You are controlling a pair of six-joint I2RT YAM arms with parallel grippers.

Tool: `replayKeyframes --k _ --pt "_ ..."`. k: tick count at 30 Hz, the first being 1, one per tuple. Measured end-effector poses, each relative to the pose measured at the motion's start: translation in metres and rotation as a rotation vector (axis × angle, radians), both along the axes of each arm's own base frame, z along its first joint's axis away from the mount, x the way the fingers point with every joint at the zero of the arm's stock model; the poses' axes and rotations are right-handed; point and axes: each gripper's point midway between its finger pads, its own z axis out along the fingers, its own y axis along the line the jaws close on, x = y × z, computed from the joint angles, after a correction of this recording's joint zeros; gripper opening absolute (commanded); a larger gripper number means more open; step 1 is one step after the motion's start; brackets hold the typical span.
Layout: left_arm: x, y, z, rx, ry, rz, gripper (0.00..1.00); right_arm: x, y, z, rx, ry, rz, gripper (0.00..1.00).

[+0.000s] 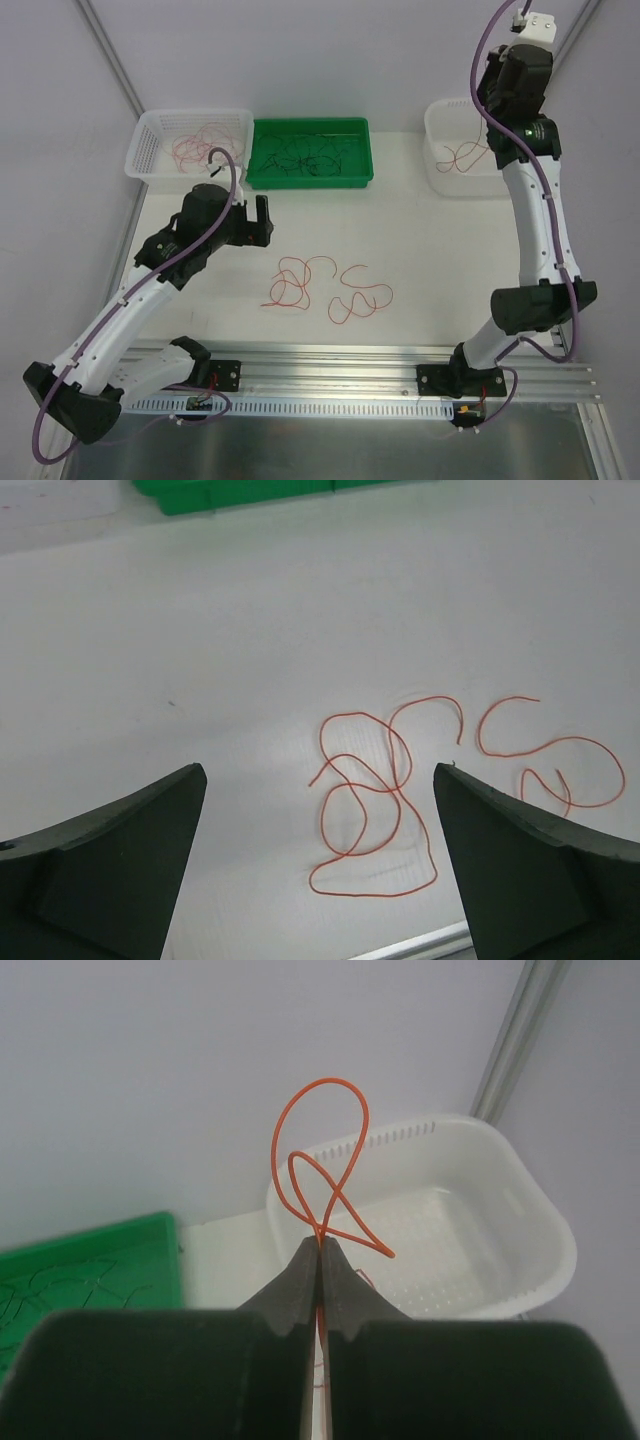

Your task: Untangle the cables

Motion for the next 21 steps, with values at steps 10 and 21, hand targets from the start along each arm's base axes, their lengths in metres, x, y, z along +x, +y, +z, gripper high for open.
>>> replayKeyframes --k 10,21 --pt "0.005 0.055 -0.063 0.204 0.053 0.137 0.99 0.086 -0.063 0.015 -0.021 -0.156 -0.096 0.01" --pt "0.012 0.070 -0.074 0.300 0.061 0.178 0.99 0.172 -0.093 -0.143 -0.042 0.068 -0.068 0.83"
